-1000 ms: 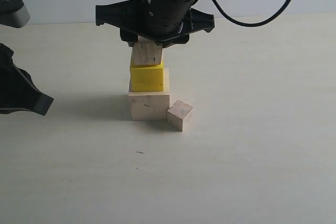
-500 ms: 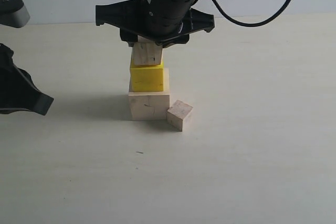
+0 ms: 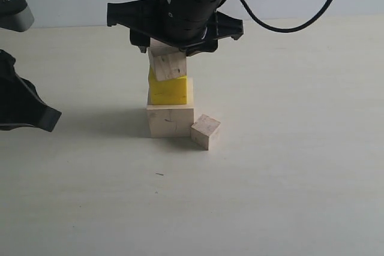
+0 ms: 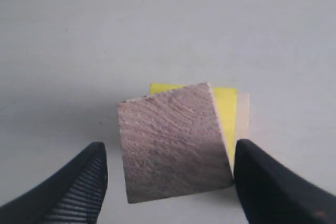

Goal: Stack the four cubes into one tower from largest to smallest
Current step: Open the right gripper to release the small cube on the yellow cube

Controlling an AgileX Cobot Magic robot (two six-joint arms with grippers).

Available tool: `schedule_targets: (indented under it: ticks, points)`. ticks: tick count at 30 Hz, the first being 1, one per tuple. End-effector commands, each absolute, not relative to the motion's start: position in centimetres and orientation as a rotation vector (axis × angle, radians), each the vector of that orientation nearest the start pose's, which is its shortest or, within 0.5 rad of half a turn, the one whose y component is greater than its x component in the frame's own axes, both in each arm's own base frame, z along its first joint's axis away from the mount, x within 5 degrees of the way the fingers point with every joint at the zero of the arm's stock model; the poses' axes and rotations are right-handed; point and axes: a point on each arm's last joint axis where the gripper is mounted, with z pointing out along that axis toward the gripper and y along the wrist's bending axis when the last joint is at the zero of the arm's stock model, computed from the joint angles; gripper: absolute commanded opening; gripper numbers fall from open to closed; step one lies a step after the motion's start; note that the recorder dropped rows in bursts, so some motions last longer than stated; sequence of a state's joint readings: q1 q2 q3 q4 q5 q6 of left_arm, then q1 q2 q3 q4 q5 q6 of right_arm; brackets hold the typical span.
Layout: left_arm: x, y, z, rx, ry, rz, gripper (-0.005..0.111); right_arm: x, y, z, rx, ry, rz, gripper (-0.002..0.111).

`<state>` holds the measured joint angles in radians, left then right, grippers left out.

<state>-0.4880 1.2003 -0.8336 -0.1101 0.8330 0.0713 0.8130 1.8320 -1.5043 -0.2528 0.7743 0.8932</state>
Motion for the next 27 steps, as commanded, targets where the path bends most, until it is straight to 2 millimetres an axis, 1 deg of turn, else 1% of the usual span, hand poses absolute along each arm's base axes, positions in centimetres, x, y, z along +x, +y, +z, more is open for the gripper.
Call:
schedule_targets:
  ticks: [1, 7, 13, 22, 27]
  points:
    - [19.1, -11.0, 27.0, 0.668, 2.620, -0.265, 0.000, 29.0, 28.5, 27.5, -0.041, 2.603, 0.368, 0.066]
    - [19.1, -11.0, 27.0, 0.671, 2.620, -0.266, 0.000, 28.9, 28.4, 27.4, -0.038, 2.619, 0.347, 0.066]
    - [19.1, -11.0, 27.0, 0.671, 2.622, -0.266, 0.000, 28.7, 28.5, 27.4, -0.015, 2.641, 0.381, 0.066]
    - [19.1, -11.0, 27.0, 0.671, 2.622, -0.266, 0.000, 28.6, 28.4, 27.3, -0.019, 2.661, 0.373, 0.066]
    - [19.1, -11.0, 27.0, 0.671, 2.622, -0.266, 0.000, 27.8, 27.6, 28.4, -0.027, 2.690, 0.324, 0.066]
